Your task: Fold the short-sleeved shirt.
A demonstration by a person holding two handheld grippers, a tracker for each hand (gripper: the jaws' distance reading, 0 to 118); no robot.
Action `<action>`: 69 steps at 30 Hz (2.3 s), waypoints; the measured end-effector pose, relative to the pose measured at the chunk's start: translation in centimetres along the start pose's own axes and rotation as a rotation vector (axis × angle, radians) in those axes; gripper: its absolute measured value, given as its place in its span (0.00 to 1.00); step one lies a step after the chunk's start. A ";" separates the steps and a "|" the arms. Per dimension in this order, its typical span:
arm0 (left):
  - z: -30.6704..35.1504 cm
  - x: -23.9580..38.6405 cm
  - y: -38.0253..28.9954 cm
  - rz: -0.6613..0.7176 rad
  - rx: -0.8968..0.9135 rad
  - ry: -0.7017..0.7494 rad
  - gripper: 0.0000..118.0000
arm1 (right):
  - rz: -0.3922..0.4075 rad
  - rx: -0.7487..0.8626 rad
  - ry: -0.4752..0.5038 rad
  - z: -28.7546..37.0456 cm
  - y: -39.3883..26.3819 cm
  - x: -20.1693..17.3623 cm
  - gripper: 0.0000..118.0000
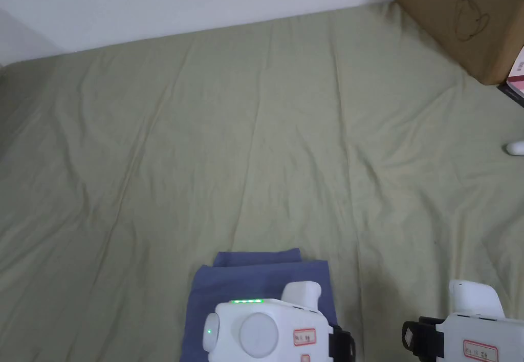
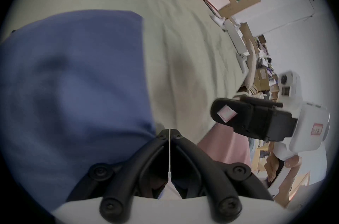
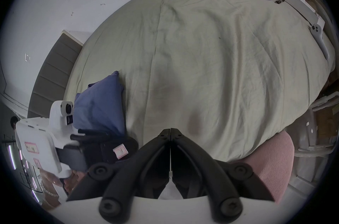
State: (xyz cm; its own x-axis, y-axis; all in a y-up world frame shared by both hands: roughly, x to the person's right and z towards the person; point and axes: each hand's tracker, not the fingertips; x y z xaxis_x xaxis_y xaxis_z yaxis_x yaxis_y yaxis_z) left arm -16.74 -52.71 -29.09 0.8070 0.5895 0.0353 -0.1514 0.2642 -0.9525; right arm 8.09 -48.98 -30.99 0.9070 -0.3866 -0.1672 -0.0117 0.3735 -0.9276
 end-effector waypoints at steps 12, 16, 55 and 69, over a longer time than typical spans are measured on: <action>16.5 -7.3 -2.1 0.147 0.388 -0.047 0.00 | 0.205 0.053 0.070 1.0 2.0 -6.3 0.00; 20.9 -12.8 -4.4 0.274 0.461 0.060 0.00 | 0.309 0.053 0.143 -0.2 2.7 -11.2 0.00; 15.5 -20.9 -3.1 0.451 0.296 -0.247 0.18 | 0.342 -0.064 0.082 -6.3 3.3 -17.5 0.00; 37.3 -35.4 -2.1 0.337 0.162 0.909 0.20 | 0.305 -0.102 0.033 -7.8 3.1 -17.3 0.00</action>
State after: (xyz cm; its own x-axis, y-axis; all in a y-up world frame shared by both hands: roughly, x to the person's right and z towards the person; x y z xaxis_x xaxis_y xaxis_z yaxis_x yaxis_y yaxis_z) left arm -66.28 -45.65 -17.00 0.8287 -0.1406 -0.5417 -0.4763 0.3311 -0.8146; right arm -10.94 -47.74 -33.62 0.8409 -0.2975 -0.4520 -0.3247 0.3907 -0.8613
